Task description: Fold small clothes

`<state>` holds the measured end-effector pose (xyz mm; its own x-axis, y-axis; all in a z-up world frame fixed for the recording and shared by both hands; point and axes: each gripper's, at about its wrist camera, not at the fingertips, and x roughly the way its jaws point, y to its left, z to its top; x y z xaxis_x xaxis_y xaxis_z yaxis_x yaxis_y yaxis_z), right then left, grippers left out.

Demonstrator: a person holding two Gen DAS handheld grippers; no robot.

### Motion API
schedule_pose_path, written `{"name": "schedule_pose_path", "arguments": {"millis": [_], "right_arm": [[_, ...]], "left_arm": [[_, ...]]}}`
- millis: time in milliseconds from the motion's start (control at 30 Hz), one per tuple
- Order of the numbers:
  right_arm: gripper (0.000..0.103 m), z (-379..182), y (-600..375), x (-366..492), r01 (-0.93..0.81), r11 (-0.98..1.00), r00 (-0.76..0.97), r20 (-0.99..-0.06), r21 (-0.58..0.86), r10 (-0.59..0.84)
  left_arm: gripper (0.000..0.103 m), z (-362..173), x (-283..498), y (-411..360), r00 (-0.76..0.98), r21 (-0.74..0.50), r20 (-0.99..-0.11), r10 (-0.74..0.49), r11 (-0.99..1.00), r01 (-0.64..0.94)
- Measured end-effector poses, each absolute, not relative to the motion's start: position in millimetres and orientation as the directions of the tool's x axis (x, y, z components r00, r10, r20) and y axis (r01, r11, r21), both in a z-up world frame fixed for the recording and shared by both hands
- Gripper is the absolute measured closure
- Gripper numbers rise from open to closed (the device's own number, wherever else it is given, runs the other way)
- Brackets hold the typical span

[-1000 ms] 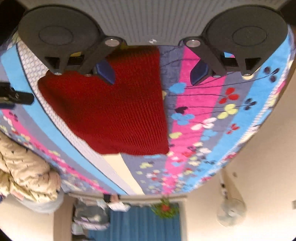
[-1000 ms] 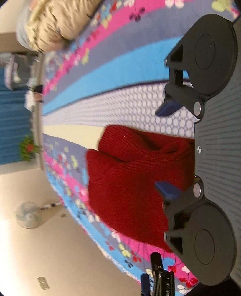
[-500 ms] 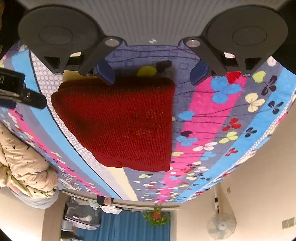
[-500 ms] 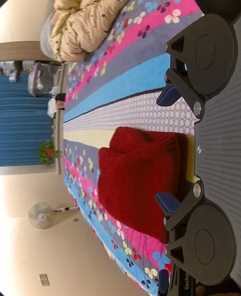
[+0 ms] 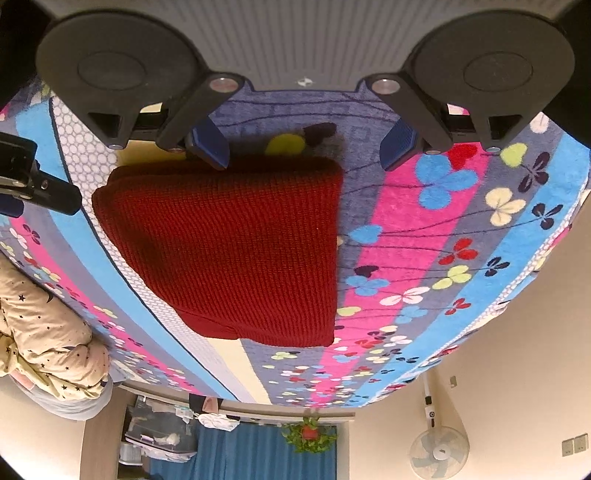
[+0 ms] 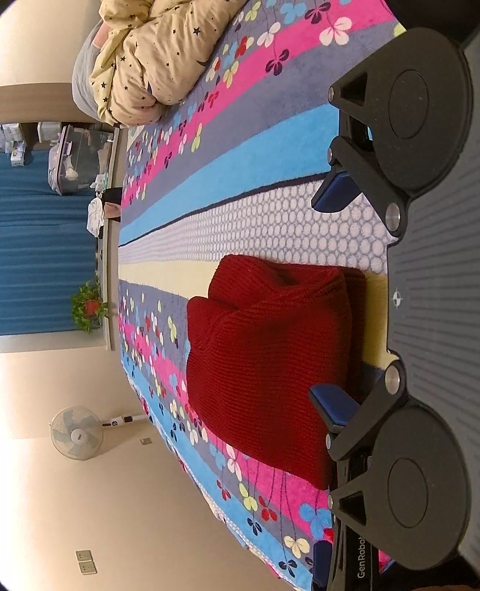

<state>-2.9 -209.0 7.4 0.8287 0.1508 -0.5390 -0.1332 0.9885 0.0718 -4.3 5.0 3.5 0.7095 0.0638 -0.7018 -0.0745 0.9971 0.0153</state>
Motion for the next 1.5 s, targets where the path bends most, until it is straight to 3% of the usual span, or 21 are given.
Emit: {"name": "schedule_pose_path", "arguments": {"millis": [1500], "right_arm": [[0.004, 3.7, -205.7, -3.3, -0.168, 0.983, 0.817, -0.549, 0.07, 0.179]], "left_arm": [[0.011, 2.1, -3.7, 4.3, 0.711, 0.0, -0.702, 0.043, 0.998, -0.06]]}}
